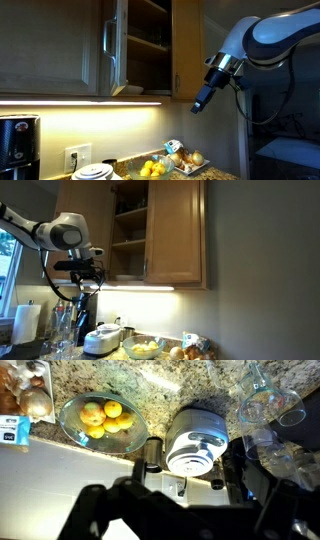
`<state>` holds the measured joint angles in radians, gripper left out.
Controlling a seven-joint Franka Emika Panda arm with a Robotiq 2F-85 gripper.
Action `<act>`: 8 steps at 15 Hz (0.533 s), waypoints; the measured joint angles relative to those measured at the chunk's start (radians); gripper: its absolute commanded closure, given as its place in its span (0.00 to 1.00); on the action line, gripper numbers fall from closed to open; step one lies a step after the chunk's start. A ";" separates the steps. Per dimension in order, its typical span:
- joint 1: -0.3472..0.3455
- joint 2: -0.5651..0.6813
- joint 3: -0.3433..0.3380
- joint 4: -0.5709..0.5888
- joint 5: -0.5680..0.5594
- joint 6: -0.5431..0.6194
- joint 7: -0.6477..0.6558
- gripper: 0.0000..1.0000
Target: Close the top left cupboard door
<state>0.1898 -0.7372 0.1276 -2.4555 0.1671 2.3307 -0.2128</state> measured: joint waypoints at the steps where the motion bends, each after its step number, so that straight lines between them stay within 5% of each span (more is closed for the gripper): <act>1: 0.014 -0.003 0.003 0.006 0.000 0.001 0.000 0.00; 8: 0.105 -0.016 0.094 0.079 0.004 0.030 0.075 0.00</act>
<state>0.2950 -0.7529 0.2218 -2.3766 0.1713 2.3603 -0.1380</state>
